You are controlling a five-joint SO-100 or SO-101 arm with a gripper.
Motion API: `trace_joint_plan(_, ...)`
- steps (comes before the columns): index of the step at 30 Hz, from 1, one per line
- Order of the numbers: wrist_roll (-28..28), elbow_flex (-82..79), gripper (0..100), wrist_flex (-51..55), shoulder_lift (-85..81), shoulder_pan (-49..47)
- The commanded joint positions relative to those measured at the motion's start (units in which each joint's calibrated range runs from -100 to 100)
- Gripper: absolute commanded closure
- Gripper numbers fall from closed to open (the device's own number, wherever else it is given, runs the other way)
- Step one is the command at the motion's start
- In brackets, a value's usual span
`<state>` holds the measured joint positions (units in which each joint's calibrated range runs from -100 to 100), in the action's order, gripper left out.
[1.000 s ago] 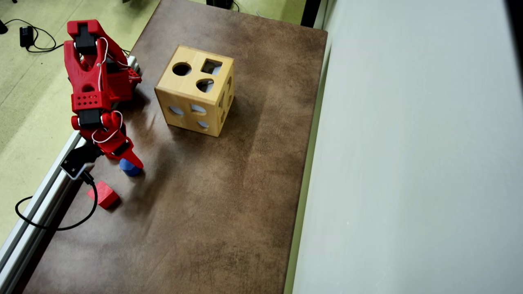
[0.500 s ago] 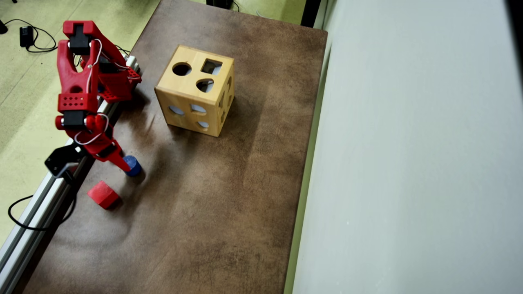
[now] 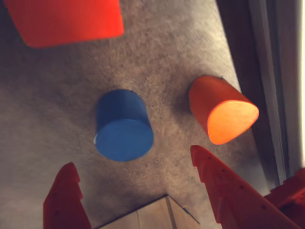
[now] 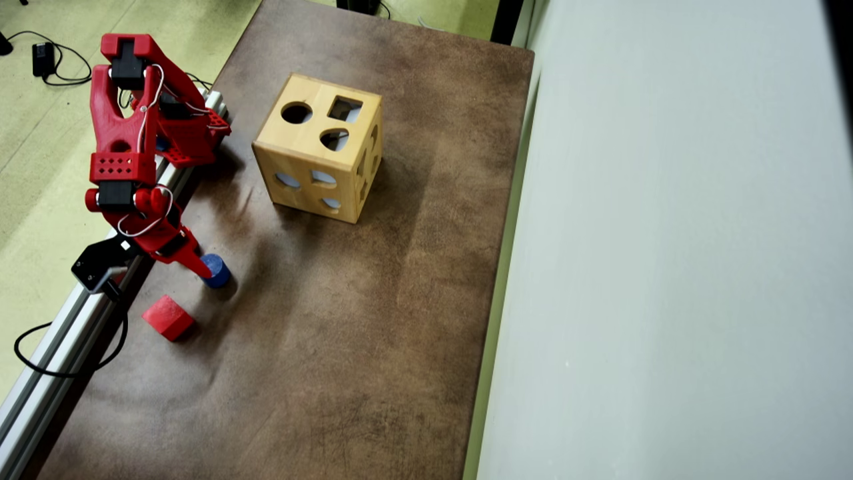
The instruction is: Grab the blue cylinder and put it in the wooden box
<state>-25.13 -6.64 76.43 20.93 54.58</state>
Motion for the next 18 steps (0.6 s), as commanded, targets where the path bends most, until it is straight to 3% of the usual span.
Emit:
trace_joint_plan(1, 0.1, 7.2, 63, -0.2, 2.3, -0.3)
trace_joint_plan(18, 0.2, 8.5, 63, -1.6, 10.0, -3.7)
